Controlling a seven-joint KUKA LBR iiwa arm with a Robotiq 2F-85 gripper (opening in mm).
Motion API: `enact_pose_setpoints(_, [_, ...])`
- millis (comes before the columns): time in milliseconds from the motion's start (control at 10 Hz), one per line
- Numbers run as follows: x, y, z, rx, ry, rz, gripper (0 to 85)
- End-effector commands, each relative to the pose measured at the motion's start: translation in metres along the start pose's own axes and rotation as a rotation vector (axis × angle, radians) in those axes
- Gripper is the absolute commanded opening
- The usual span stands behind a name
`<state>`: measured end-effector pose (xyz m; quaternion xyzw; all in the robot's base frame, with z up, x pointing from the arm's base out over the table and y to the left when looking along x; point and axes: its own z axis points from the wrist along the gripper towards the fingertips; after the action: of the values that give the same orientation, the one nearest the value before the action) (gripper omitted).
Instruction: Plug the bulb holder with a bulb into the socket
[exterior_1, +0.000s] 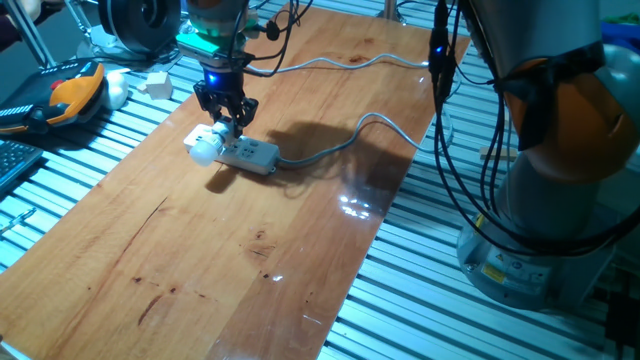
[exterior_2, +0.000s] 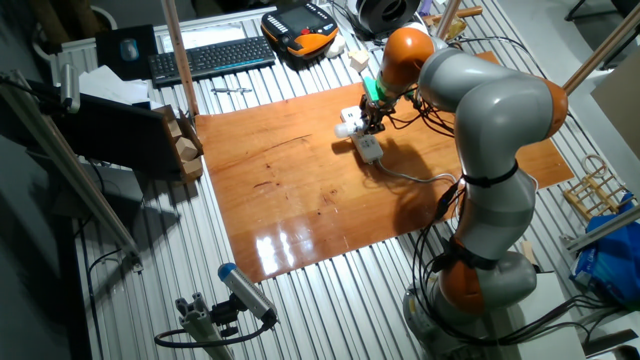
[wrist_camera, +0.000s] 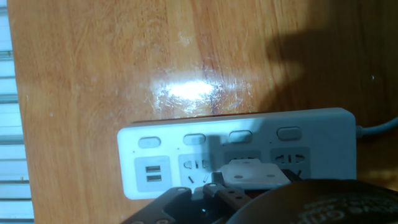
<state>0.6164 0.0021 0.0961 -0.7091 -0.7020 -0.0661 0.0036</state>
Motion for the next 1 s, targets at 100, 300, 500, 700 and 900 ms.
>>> enact_pose_setpoints(100, [0.0001, 0.0001, 0.0002, 0.001, 0.003, -0.001, 0.0])
enact_pose_setpoints(300, [0.0000, 0.0002, 0.0005, 0.003, 0.006, -0.003, 0.0])
enact_pose_setpoints(500, [0.0000, 0.0004, 0.0011, 0.004, 0.008, -0.003, 0.0])
enact_pose_setpoints(700, [-0.0006, 0.0004, 0.0019, 0.004, 0.008, -0.007, 0.0])
enact_pose_setpoints(900, [-0.0006, 0.0005, 0.0020, 0.004, 0.008, -0.009, 0.0])
